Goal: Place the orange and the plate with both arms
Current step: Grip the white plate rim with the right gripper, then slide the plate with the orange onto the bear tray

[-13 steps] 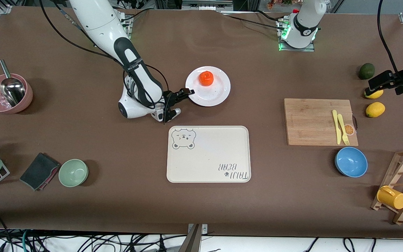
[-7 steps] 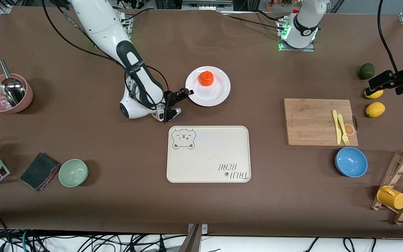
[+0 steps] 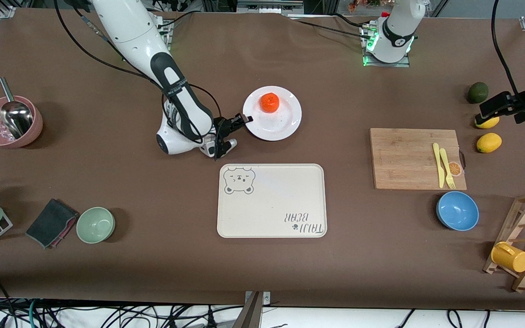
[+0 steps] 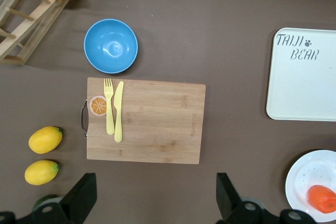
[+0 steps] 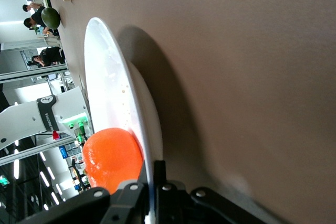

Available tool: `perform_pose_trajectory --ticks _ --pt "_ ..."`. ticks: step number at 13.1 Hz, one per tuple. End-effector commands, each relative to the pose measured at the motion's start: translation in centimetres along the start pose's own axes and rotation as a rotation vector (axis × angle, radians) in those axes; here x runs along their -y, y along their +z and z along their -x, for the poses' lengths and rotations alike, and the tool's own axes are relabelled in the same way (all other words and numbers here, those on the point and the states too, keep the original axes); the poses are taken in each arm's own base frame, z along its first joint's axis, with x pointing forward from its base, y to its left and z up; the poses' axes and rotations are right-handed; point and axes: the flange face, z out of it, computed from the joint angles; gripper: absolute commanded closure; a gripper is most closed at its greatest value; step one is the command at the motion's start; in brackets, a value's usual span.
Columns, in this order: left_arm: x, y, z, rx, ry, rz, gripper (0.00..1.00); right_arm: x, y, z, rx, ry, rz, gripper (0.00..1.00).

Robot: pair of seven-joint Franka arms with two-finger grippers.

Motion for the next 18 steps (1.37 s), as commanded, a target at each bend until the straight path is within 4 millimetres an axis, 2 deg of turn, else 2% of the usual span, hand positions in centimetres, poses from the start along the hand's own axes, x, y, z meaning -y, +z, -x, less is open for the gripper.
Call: perform_pose_trajectory --ticks 1,4,5,7,11,12,14,15,18 --pt "0.0 -0.6 -0.2 0.005 0.006 0.025 0.0 0.3 -2.9 -0.3 -0.006 0.019 -0.085 1.0" --pt "0.0 -0.7 -0.2 0.004 0.007 0.025 0.0 1.9 -6.9 -2.4 -0.049 0.01 -0.099 1.0" --pt "0.0 -0.6 -0.2 0.005 0.006 0.025 0.0 3.5 -9.0 -4.1 -0.078 0.01 -0.094 1.0" --pt "0.0 -0.6 -0.2 0.006 0.006 0.025 0.0 5.7 -11.2 -7.7 -0.128 0.042 -0.073 1.0" --pt "0.0 -0.6 -0.2 0.004 0.006 0.025 0.0 4.8 -14.7 -14.5 -0.282 0.016 0.028 1.0" --pt "0.0 -0.6 -0.2 0.005 0.006 0.025 0.0 4.0 -15.2 -15.7 -0.347 0.039 0.061 1.0" --pt "0.0 -0.7 -0.2 0.004 0.007 0.025 0.0 2.7 -14.7 -18.1 -0.43 0.082 0.088 1.0" --pt "0.0 -0.6 -0.2 0.005 0.006 0.025 0.0 3.1 -14.2 -19.1 -0.442 0.088 0.085 1.0" --pt "0.0 -0.7 -0.2 0.002 0.007 0.025 0.0 2.3 -13.4 -19.3 -0.437 0.116 0.08 1.0"
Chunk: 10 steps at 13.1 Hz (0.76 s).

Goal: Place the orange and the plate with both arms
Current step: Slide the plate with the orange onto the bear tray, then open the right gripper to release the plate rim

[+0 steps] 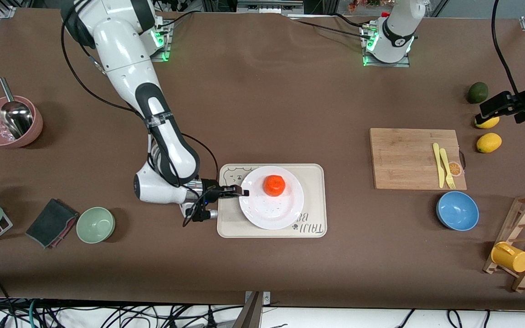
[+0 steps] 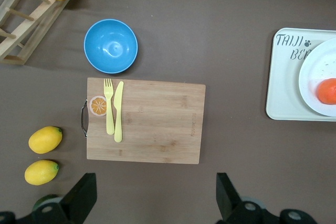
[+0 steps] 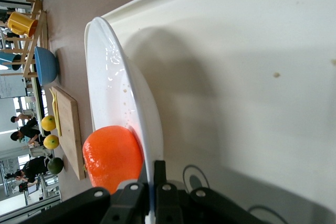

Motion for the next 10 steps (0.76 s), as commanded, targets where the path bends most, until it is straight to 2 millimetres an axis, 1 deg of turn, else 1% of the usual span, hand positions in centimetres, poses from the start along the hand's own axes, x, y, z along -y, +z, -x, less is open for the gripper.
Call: perform_pose_trajectory --ticks 1,2,3,4,5,6,7,8,10 --pt "0.0 -0.6 -0.2 0.003 0.006 0.025 0.0 0.9 1.0 -0.5 0.0 0.005 -0.007 1.0" --pt "0.0 -0.6 -0.2 0.004 0.006 0.025 0.0 0.7 1.3 -0.5 -0.014 0.005 0.002 1.0" --pt "0.0 -0.6 -0.2 0.004 0.006 0.025 0.0 0.5 1.5 -0.5 -0.018 -0.005 0.007 0.89" --pt "0.0 -0.6 -0.2 0.004 0.006 0.025 0.0 0.7 1.3 -0.5 -0.017 -0.026 0.014 0.01" --pt "0.0 -0.6 -0.2 0.003 0.006 0.025 0.0 1.5 0.3 -0.9 -0.023 -0.075 0.043 0.0" --pt "0.0 -0.5 -0.2 0.004 0.006 0.025 0.0 1.9 -0.9 -1.2 -0.013 -0.132 0.119 0.0" --pt "-0.1 -0.6 -0.2 0.005 0.008 0.025 0.0 2.2 -1.1 -1.1 0.006 -0.173 0.172 0.0" --pt "-0.1 -0.6 -0.2 0.005 0.008 0.025 0.0 2.9 -1.5 -1.2 0.013 -0.208 0.203 0.0" --pt "-0.1 -0.6 -0.2 0.005 0.008 0.025 0.0 5.0 -2.1 -1.0 0.035 -0.301 0.292 0.0"
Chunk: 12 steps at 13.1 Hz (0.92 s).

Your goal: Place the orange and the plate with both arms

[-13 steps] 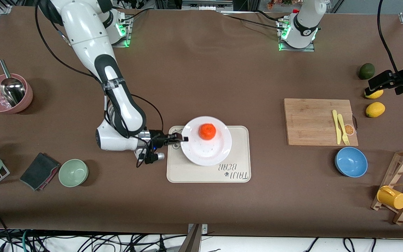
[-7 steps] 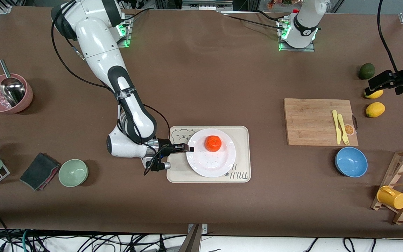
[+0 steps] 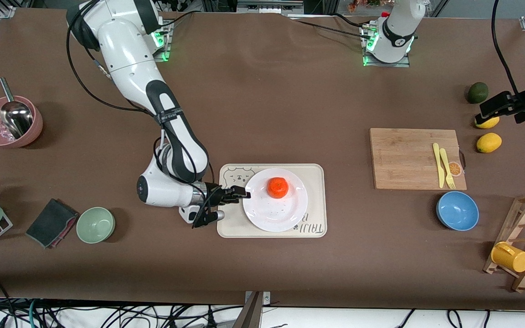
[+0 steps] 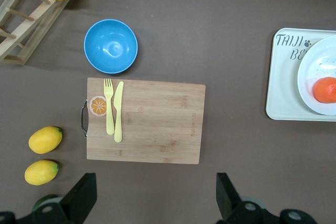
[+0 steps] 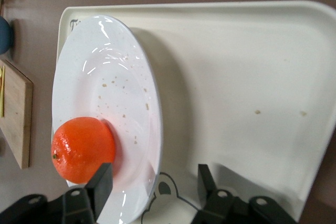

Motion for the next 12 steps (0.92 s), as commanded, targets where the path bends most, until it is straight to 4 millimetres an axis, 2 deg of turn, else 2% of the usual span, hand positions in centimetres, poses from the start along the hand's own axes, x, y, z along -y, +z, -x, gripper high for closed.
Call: perform_pose_trajectory --ticks 1,2,5,6,8,10,11,12 --pt "-0.2 -0.6 -0.2 0.003 0.009 0.025 0.0 3.0 -2.4 -0.5 0.024 -0.147 0.156 0.0" --pt "-0.2 -0.6 -0.2 0.003 0.009 0.025 0.0 3.9 -3.6 -0.7 0.04 -0.198 0.242 0.0" --pt "-0.1 -0.5 -0.2 0.005 0.008 0.025 0.0 5.1 -7.7 -1.0 0.124 -0.302 0.574 0.0" --pt "-0.1 -0.5 -0.2 0.005 0.008 0.025 0.0 5.0 -10.0 -1.0 0.155 -0.312 0.642 0.0" --pt "-0.1 -0.5 -0.2 0.006 0.008 0.025 0.0 3.5 -15.1 -1.1 0.214 -0.285 0.762 0.0" --pt "0.0 -0.5 -0.2 0.005 0.006 0.025 0.0 1.8 -23.2 -1.1 0.215 -0.202 0.829 0.0" --pt "0.0 -0.5 -0.2 0.005 0.006 0.025 0.0 1.7 -27.1 -1.1 0.171 -0.167 0.844 0.0" --pt "0.0 -0.5 -0.2 0.005 0.006 0.025 0.0 2.7 -30.5 -0.8 0.143 -0.155 0.838 0.0"
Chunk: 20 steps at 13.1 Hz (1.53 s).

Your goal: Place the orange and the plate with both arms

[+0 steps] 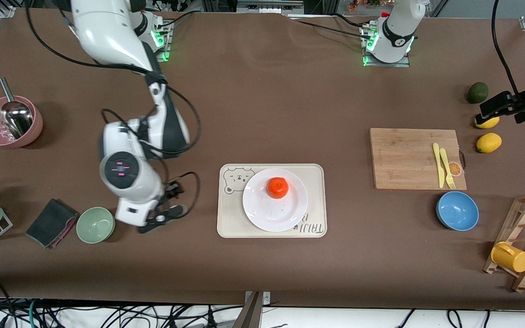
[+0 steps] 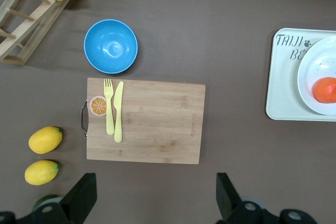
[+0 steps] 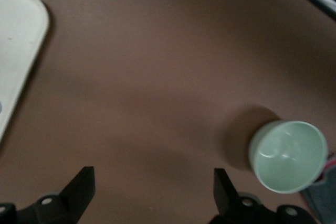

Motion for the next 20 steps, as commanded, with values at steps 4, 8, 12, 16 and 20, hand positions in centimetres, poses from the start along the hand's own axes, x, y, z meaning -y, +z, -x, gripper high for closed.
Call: perform_pose_trajectory --ticks 4,8,12,16,20 --pt "0.0 -0.5 -0.2 0.005 0.006 0.025 0.0 -7.0 -13.5 8.5 0.089 0.123 -0.071 0.0" --pt "0.0 -0.6 -0.2 0.003 0.006 0.025 0.0 -13.2 -15.1 15.1 0.169 0.195 -0.228 0.0" --pt "0.0 -0.6 -0.2 0.003 0.006 0.025 0.0 -13.8 -14.5 21.8 0.095 0.252 -0.221 0.0" --pt "0.0 -0.5 -0.2 0.005 0.006 0.025 0.0 -12.6 -15.6 23.9 0.092 0.38 -0.198 0.0" --pt "0.0 -0.5 -0.2 0.005 0.006 0.025 0.0 -12.8 -17.3 24.4 0.042 0.395 -0.184 0.0"
